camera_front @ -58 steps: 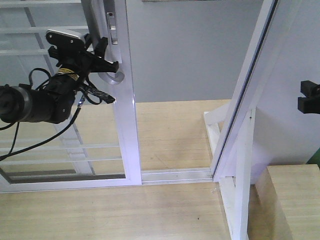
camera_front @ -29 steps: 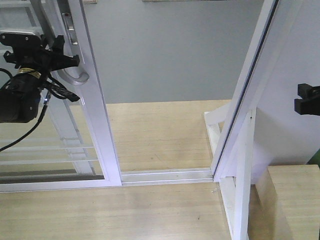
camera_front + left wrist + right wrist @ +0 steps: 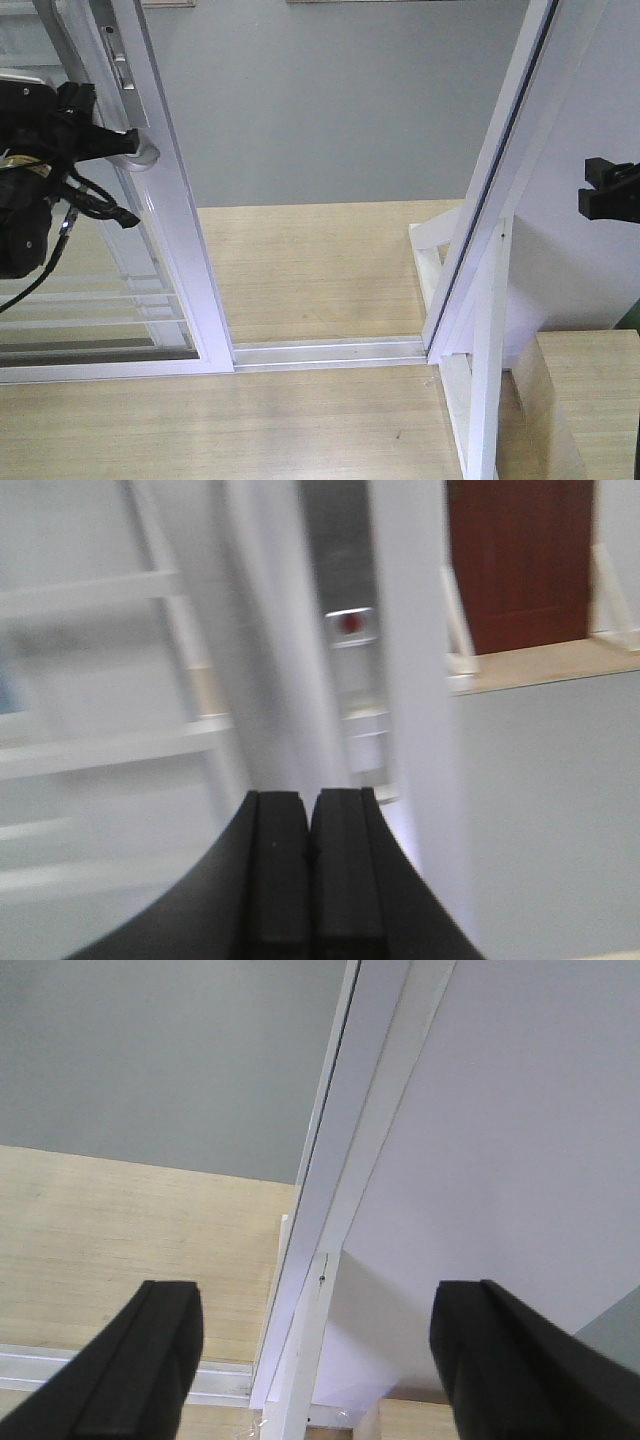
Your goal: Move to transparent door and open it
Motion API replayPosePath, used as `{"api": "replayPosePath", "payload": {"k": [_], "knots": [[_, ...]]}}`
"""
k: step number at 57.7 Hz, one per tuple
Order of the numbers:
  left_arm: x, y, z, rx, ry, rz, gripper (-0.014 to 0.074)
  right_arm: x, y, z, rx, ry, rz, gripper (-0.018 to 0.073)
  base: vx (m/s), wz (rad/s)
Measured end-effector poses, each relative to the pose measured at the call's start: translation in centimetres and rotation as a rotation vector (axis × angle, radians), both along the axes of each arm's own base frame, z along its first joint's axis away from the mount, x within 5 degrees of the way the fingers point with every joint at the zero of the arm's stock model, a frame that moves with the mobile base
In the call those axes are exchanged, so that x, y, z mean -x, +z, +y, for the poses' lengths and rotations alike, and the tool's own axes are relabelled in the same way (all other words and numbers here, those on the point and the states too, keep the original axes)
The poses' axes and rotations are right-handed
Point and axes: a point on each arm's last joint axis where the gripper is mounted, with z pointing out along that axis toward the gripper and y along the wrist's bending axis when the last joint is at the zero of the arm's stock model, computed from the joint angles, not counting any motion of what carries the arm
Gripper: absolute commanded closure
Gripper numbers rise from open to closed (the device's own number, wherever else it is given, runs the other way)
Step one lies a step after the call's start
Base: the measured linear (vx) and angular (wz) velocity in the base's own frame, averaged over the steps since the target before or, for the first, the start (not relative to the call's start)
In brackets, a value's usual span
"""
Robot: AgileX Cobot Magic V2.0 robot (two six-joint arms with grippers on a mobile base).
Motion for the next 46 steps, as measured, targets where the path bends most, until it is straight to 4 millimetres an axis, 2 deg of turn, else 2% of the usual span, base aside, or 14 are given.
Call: {"api": "replayPosePath", "payload": {"k": [10,27,39,46], "knots": [[3.8,0.4,1.1,0.024,0.065,0.006,0.0578,0.0,0.0,0.0,0.000,0.000,-0.001,0.0012,0.00,0.00],[9.9,4.7,0.7,-0.005,-0.058,-0.099,0.0576,0.0,0.0,0.0,0.000,0.001,-0.002,0.0012,0.00,0.00],[13.5,7.9,0.0,-0.018,-0.174,-0.071,0.0576,0.0,0.0,0.0,0.000,0.001,-0.003,0.0012,0.00,0.00],[15.6,8.8,0.1,0.021,-0.199,-0.024,0.0576,0.0,0.0,0.0,0.000,0.001,-0.003,0.0012,0.00,0.00]]}}
